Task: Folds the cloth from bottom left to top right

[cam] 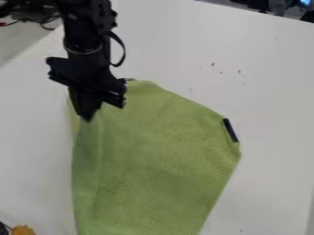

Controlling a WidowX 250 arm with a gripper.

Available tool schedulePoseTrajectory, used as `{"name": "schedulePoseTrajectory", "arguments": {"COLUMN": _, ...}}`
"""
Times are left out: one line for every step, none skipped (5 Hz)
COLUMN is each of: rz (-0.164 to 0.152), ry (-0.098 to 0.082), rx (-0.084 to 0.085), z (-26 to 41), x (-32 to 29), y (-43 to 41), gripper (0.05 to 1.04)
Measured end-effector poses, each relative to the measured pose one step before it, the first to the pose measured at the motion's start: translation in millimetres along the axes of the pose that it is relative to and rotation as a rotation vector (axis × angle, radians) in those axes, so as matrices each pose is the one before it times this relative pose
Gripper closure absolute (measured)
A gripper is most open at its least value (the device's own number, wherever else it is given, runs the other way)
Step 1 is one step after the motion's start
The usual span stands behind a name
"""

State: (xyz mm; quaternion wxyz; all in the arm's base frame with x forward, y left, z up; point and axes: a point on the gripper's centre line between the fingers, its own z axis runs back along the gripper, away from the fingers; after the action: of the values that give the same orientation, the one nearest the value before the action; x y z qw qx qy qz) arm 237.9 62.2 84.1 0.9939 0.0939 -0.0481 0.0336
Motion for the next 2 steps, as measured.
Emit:
{"name": "schedulePoseTrajectory", "arguments": {"rz": -0.0127, "ry": 0.0083, "rx": -0.0646, "z": -8.98, "x": 15.62, "y": -22.99, "gripper": 1.026}}
{"name": "schedulePoseTrajectory", "arguments": {"rz": 0.0165, "ry": 0.0015, "rx": -0.0844, "z": -9.93, "x": 7.23, "y": -16.61, "gripper": 1.026}}
